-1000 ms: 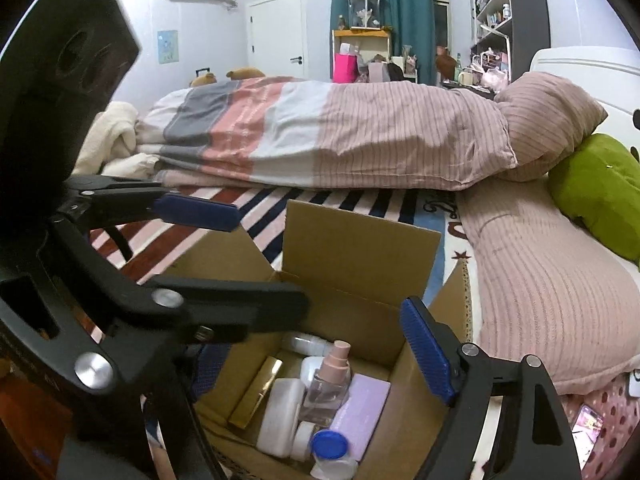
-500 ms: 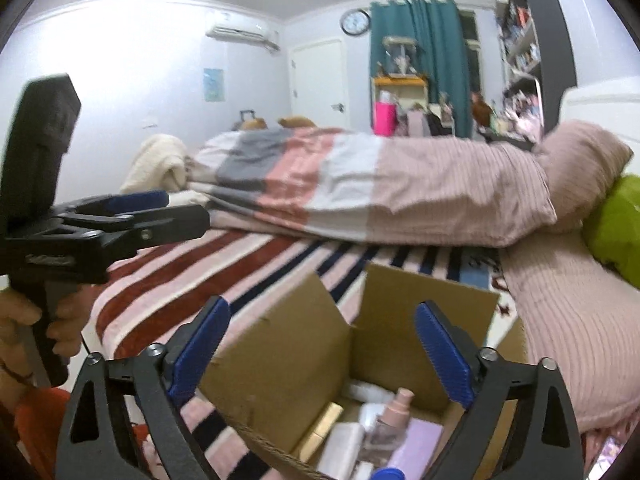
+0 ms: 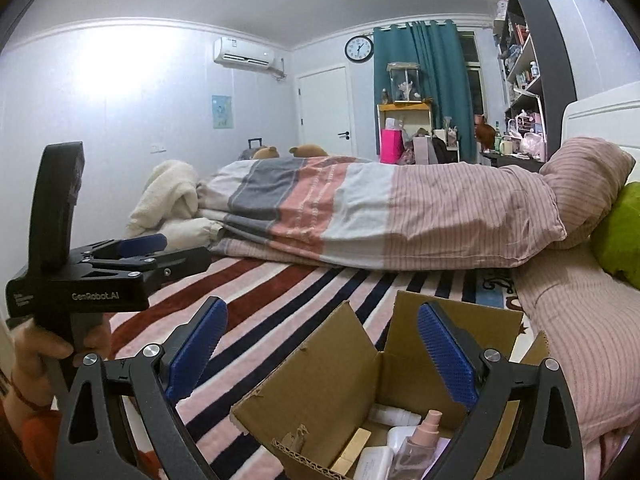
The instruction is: Organize rigid objects
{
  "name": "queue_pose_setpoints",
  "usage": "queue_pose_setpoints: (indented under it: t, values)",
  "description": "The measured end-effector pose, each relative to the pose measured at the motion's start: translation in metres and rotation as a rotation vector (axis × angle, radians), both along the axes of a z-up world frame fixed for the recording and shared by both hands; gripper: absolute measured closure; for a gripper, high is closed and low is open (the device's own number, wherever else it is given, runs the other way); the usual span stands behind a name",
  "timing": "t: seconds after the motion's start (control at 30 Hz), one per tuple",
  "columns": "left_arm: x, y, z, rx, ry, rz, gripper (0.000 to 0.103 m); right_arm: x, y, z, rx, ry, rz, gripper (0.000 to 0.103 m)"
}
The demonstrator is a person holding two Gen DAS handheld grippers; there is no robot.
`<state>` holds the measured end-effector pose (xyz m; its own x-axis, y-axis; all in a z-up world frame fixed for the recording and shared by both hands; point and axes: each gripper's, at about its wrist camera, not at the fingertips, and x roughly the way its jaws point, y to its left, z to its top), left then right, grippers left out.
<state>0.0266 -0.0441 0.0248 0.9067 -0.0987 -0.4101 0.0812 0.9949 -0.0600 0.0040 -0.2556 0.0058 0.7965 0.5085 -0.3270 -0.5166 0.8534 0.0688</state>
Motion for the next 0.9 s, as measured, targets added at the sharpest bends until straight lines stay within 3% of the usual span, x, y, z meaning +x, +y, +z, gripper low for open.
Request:
queue_pose_setpoints:
  t: [0.9]
  values:
    - [0.0,0.001,-0.0002,0.011,0.004,0.035,0.001,0.0044,-0.0005,-0.006,0.011,0.03,-0.017,0.007]
